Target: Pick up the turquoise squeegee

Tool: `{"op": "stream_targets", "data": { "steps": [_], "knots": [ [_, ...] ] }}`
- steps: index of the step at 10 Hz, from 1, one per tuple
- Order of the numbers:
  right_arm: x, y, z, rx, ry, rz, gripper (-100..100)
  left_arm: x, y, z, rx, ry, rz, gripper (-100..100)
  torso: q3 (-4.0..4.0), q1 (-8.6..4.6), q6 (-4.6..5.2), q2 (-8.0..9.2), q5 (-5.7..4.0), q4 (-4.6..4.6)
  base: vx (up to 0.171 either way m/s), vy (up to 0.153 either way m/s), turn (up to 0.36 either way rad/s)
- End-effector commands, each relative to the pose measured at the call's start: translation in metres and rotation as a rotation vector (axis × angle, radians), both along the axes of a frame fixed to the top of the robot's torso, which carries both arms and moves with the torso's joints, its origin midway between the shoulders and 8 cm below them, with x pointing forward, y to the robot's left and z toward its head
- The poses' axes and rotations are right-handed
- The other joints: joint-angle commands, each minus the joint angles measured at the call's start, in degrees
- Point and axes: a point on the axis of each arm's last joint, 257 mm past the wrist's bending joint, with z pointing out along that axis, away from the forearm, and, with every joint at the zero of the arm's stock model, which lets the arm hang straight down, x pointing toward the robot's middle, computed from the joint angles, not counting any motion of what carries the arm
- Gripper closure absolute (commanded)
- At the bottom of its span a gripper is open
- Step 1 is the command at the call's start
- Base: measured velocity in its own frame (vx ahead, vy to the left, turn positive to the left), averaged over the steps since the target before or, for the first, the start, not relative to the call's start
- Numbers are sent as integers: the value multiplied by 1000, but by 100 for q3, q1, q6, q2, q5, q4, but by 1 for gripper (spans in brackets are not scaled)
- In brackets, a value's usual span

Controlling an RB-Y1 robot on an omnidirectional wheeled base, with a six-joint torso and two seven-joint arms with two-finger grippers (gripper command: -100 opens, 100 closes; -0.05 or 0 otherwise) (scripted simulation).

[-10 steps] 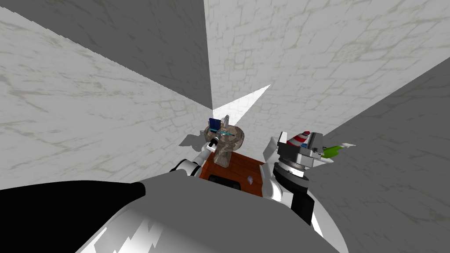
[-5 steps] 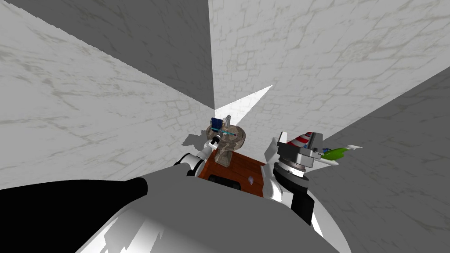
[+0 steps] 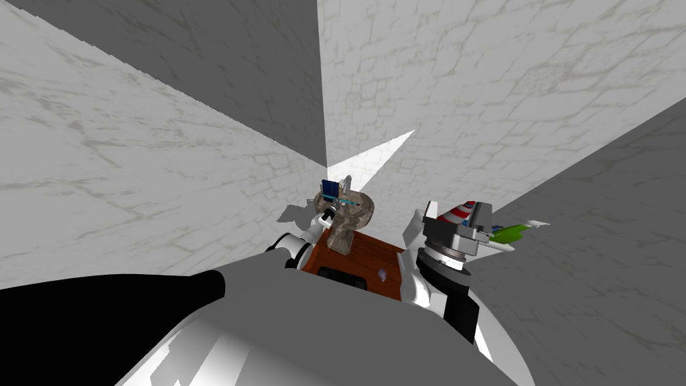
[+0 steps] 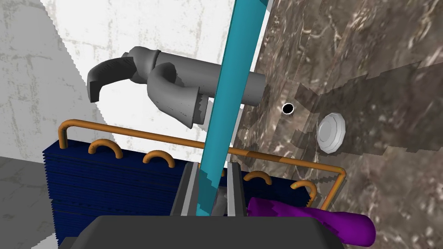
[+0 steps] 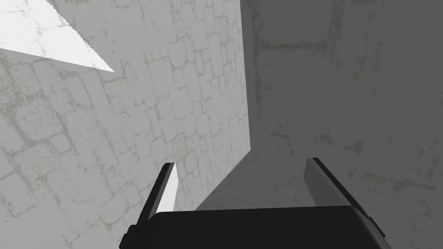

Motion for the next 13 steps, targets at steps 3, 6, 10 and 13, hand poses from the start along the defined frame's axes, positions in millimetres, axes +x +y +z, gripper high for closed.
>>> {"op": "stream_targets", "data": {
  "steps": [3,6,10,13],
  "knots": [
    [0,0,0,0,0,0,0,0,0,1,1,-2,0,100,-4,3,1,-3,3,-4,0,0,0],
    [0,0,0,0,0,0,0,-13,17,-9,-4,-3,35,100,-10,-2,11,-16,4,-7,39,0,-118],
    [0,0,0,0,0,0,0,-34,36,-28,-5,15,73,100,-36,12,-1,-32,15,-41,49,8,-70],
    [0,0,0,0,0,0,0,-48,48,-32,-6,14,101,100,-49,19,4,-31,26,-69,27,4,-102]
  ]
}}
